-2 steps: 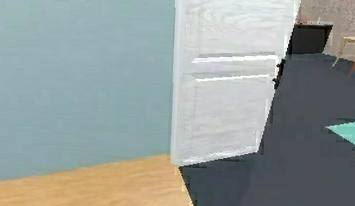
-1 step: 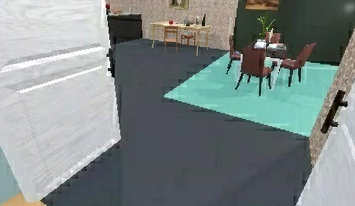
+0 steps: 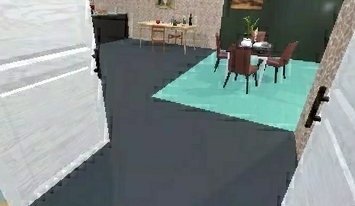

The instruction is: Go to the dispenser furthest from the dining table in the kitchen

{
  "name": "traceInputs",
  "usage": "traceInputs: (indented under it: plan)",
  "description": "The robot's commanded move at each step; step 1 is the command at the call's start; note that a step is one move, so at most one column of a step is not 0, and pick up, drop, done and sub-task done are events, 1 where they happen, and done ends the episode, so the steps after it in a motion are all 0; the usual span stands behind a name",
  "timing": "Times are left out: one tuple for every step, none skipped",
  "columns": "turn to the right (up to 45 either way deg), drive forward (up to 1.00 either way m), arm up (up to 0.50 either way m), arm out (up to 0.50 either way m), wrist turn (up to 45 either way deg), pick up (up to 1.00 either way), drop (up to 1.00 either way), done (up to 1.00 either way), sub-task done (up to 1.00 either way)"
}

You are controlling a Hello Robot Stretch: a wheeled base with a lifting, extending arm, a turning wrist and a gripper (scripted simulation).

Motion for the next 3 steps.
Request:
traceInputs:
  plan:
    - [0.0,1.00,0.00,0.00,0.0,0.00,0.00,0.00,0.00]
    - [0.0,1.00,0.00,0.00,0.0,0.00,0.00,0.00,0.00]
    - [0.0,1.00,0.00,0.00,0.0,0.00,0.00,0.00,0.00]
